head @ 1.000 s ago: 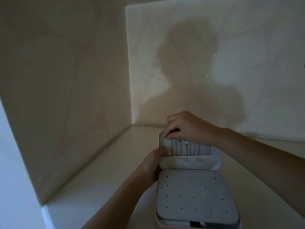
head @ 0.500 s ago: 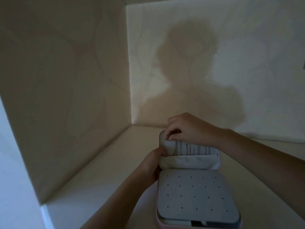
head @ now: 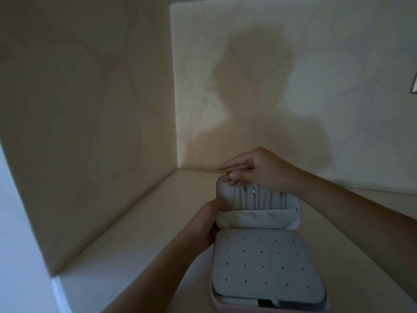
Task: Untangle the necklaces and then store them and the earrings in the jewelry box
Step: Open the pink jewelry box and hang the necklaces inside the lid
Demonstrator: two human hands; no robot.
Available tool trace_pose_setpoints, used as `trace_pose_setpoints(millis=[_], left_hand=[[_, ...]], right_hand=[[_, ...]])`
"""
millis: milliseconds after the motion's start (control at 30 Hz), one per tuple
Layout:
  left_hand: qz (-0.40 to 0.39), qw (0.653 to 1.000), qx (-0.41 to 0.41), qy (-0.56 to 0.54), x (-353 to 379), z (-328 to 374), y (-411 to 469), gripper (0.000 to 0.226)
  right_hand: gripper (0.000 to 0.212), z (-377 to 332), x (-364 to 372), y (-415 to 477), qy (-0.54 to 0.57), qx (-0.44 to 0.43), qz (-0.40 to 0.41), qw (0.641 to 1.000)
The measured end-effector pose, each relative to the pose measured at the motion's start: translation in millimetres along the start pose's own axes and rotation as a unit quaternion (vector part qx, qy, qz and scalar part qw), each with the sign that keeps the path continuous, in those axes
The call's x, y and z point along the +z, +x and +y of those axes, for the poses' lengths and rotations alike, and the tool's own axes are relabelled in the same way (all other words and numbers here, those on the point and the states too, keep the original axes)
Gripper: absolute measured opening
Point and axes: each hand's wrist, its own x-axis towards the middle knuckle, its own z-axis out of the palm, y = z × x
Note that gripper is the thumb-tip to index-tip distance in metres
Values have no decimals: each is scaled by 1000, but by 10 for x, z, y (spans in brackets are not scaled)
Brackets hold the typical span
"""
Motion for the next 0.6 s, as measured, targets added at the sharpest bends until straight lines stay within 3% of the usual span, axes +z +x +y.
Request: trace_pose_setpoints(millis=[200, 300, 433, 600], left_hand=[[17, 1000, 5, 6, -12, 8, -7, 18], [-11, 1000, 15, 13, 3, 12, -43, 41], [-36, 999, 25, 11, 26, 27, -60, 54], [-11, 1000, 16, 8, 2, 20, -37, 38]], right_hand=[[9, -2, 4, -52, 21, 23, -2, 1000], [10, -51, 25, -51, 37, 28, 9, 999], [12, -75, 51, -47, 66, 51, 18, 996], [13, -68, 51, -62, 117, 82, 18, 990]])
